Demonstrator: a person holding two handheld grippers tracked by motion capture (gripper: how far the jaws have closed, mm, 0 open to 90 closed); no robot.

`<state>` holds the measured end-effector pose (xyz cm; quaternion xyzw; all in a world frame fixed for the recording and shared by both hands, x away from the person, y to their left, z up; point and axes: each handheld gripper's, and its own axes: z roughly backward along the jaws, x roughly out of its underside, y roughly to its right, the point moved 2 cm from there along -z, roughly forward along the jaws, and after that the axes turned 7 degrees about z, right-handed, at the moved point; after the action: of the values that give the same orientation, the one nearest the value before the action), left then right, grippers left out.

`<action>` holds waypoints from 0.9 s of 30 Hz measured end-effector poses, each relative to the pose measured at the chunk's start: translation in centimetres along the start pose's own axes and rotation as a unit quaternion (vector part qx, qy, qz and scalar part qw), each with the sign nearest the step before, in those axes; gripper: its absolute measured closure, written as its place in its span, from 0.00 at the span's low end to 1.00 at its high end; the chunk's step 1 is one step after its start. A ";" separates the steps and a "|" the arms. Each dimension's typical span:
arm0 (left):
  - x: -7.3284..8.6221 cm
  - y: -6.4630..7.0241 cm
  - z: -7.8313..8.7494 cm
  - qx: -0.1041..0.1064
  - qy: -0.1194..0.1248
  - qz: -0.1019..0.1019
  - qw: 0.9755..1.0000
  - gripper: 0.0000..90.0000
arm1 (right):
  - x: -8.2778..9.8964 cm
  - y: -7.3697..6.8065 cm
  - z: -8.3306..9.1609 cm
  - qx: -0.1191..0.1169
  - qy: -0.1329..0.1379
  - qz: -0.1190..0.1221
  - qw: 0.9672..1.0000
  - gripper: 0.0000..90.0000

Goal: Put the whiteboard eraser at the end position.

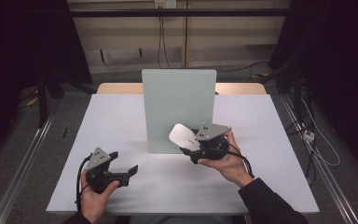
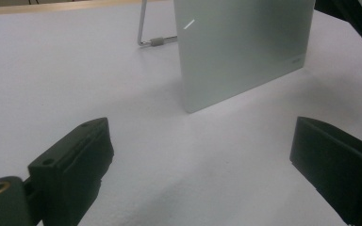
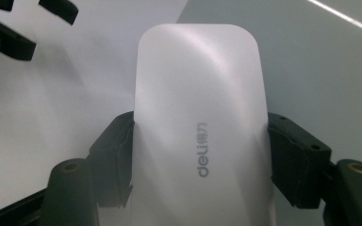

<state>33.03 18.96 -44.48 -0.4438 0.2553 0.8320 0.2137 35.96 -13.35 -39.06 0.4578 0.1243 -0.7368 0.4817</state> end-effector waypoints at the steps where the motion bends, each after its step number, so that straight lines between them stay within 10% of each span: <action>1: 0.0 0.0 0.0 0.000 0.000 0.000 1.000 0.07 | 0.1 -0.1 -0.1 -0.008 -0.004 0.001 1.000 0.35; 27: -0.2 0.3 -0.2 0.004 0.000 -0.004 1.000 0.07 | 2.7 -3.5 -2.8 -0.131 -0.093 0.024 0.987 0.35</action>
<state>33.04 18.57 -44.34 -0.4440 0.2567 0.8300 0.2191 34.33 -11.46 -43.69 0.3229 0.1629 -0.7420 0.5645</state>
